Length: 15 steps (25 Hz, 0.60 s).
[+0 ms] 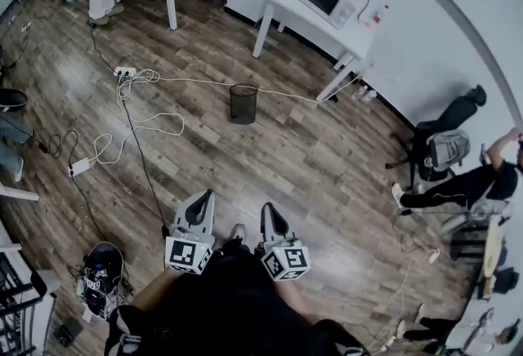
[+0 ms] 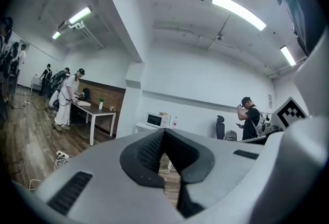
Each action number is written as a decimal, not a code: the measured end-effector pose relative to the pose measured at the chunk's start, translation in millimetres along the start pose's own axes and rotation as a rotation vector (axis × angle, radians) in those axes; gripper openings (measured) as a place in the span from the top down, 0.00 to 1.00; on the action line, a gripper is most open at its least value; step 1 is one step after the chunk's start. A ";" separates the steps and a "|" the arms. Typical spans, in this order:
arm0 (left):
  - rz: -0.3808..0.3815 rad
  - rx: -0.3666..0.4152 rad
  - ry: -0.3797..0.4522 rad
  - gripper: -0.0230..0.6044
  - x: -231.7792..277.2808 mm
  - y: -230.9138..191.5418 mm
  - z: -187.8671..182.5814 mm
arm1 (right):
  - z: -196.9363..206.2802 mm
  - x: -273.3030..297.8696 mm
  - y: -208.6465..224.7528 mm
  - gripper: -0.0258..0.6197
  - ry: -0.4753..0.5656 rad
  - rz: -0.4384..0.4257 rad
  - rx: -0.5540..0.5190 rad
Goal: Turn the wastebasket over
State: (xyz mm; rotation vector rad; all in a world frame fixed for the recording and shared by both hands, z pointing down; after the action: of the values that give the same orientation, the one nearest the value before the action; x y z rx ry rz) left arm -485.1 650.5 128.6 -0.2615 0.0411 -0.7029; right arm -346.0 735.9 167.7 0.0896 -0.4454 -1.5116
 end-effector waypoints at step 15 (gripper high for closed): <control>0.007 0.046 -0.029 0.91 50.7 54.2 19.6 | -15.8 -20.4 79.5 0.91 0.010 0.005 0.002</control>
State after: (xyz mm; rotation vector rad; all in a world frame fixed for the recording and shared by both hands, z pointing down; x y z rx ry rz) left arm -409.6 661.9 136.5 -0.2271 -0.0015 -0.6922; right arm -265.8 758.1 174.8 0.0974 -0.4386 -1.5048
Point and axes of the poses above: the fingertips, and each gripper's own axes: x forward along the fingers, y to its right, z out of its underside, the point moved 1 cm from there along -x, backward along the fingers, and after that the axes turned 2 degrees about -x, right-handed, at the moved point
